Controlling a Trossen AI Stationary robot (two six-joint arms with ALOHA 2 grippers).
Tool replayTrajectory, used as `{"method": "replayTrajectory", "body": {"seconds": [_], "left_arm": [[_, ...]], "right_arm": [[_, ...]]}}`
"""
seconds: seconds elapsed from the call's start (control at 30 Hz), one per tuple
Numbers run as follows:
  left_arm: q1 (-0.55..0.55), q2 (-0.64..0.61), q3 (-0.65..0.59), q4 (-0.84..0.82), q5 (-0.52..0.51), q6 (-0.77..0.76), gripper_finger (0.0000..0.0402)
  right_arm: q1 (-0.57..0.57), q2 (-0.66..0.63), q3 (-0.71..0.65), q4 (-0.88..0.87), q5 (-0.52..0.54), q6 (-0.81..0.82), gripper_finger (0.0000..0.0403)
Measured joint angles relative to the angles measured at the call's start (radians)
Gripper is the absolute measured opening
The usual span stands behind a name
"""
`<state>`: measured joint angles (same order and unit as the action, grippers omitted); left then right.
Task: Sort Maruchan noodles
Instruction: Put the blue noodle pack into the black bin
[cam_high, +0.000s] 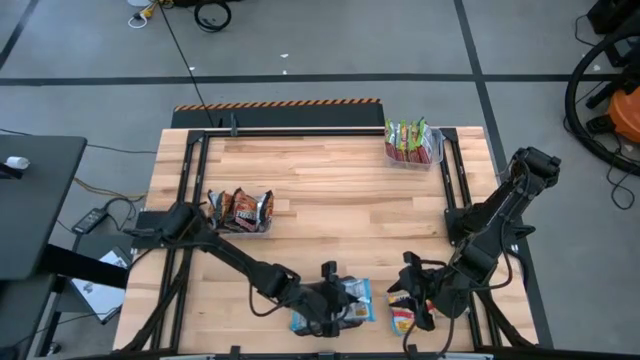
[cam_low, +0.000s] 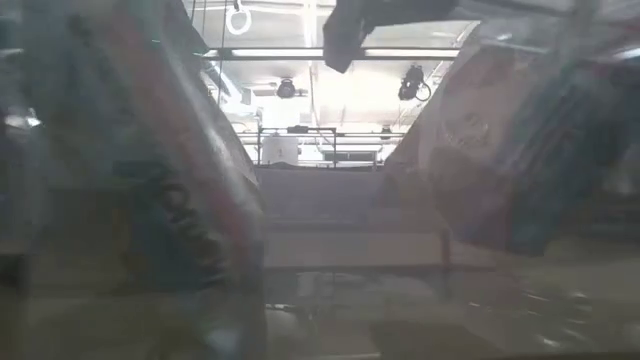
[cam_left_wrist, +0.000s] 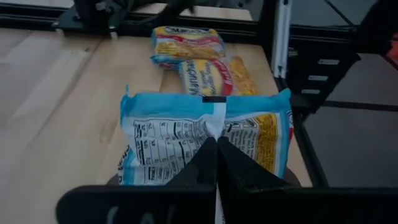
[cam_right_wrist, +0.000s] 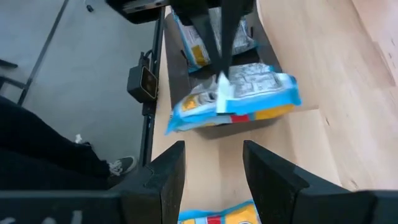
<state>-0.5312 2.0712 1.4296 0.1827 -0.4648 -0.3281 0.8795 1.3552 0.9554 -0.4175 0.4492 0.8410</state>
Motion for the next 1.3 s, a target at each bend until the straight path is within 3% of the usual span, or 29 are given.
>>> {"method": "replayTrajectory", "body": {"seconds": [0.17, 0.53, 0.63, 0.77, 1.0, 1.3], "left_arm": [[0.014, 0.000, 0.000, -0.018, 0.047, 0.001, 0.0017], [0.015, -0.018, 0.000, -0.029, 0.071, 0.093, 0.0108], [0.015, -0.065, 0.000, -0.063, 0.071, 0.112, 0.0122], [0.015, -0.163, 0.000, -0.185, 0.077, 0.118, 0.0133], [0.011, -0.343, 0.000, -0.426, 0.077, 0.104, 0.0135], [-0.012, -0.479, 0.000, -0.682, 0.059, -0.015, 0.0135]], "right_arm": [[-0.001, 0.007, 0.000, -0.008, 0.004, -0.066, 0.0167], [-0.063, 0.185, 0.000, -0.018, 0.017, -0.111, 0.0167], [-0.074, 0.197, 0.000, -0.032, -0.068, -0.122, 0.0167], [-0.075, 0.191, 0.047, -0.079, -0.264, -0.135, 0.0166], [-0.048, 0.288, 0.193, -0.205, -0.332, -0.183, 0.0162], [-0.027, 0.431, 0.210, -0.269, -0.398, -0.083, 0.0161]]}}
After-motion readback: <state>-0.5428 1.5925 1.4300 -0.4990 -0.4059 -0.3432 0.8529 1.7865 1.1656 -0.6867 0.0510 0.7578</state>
